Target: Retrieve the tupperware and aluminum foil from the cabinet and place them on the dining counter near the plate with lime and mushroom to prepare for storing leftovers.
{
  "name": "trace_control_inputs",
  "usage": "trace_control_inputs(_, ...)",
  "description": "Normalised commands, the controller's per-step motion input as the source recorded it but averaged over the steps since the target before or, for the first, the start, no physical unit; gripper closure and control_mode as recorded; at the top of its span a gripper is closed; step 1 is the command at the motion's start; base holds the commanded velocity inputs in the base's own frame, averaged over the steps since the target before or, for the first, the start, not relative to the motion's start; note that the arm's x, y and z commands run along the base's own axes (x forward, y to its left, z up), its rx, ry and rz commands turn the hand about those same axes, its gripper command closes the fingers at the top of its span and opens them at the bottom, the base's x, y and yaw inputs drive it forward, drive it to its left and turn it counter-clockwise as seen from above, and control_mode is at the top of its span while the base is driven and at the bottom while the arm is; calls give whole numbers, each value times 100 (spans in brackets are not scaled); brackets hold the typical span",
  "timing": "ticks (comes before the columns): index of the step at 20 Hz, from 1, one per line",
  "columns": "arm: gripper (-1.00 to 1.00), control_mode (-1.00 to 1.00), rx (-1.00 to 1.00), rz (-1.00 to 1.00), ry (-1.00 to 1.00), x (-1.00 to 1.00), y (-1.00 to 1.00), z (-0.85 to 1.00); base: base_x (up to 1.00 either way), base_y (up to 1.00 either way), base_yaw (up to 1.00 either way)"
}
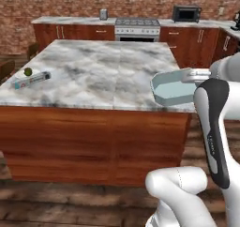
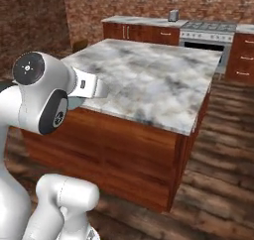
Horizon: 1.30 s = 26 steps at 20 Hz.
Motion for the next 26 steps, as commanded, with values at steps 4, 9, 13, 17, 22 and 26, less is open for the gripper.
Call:
trace_control_inputs(4, 100, 100, 0, 0, 0, 0, 0, 0, 7, 87, 70)
trace_control_inputs(9, 100, 100, 0, 0, 0, 0, 0, 0, 41, 100, 50)
trace_control_inputs(13, 100, 100, 0, 0, 0, 0, 0, 0, 72, 100, 27)
trace_control_inputs(17, 100, 100, 0, 0, 0, 0, 0, 0, 63, 100, -16)
trace_control_inputs(22, 100, 100, 0, 0, 0, 0, 0, 0, 49, 100, -46)
trace_control_inputs(26, 100, 100, 0, 0, 0, 0, 0, 0, 42, 100, -48)
